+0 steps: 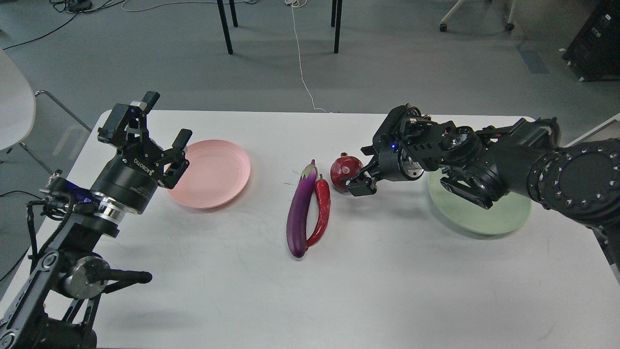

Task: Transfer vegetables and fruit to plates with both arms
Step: 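Move the right gripper to the red pomegranate and grasp it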

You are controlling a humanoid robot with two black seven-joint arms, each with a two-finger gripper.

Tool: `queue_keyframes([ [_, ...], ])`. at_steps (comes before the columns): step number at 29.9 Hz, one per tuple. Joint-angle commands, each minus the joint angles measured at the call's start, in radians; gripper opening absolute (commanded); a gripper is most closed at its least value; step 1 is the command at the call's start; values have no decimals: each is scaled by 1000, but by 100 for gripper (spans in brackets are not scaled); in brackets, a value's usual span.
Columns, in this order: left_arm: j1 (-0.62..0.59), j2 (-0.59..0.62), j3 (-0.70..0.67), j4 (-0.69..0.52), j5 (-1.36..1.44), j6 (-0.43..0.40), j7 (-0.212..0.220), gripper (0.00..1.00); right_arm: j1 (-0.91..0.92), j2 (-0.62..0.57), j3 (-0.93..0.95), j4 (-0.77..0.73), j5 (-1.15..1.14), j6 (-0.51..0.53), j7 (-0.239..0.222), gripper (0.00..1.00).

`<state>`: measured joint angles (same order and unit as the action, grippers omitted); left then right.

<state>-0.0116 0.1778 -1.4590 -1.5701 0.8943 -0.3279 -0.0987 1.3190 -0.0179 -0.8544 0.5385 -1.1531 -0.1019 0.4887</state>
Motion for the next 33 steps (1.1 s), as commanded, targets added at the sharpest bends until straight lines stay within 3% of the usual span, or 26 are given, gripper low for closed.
queue_keyframes([
  [1,1,3,0,-1,0,0,-1,99,-20,18,0,-20,7,-8,0,96],
  [14,2,12,0,-1,0,0,2,99,-89,18,-2,-107,4,-64,0,92],
  [17,2,12,-1,-1,-2,0,2,99,-99,18,-2,-109,4,-70,0,85],
  [21,1,12,-1,-1,0,0,2,99,-99,18,0,-107,4,-73,0,59],
  [27,2,12,0,-1,0,0,2,99,-95,18,5,-98,6,-78,0,49],
  [33,2,12,-1,-1,0,0,2,99,-84,18,5,-98,6,-78,0,49],
])
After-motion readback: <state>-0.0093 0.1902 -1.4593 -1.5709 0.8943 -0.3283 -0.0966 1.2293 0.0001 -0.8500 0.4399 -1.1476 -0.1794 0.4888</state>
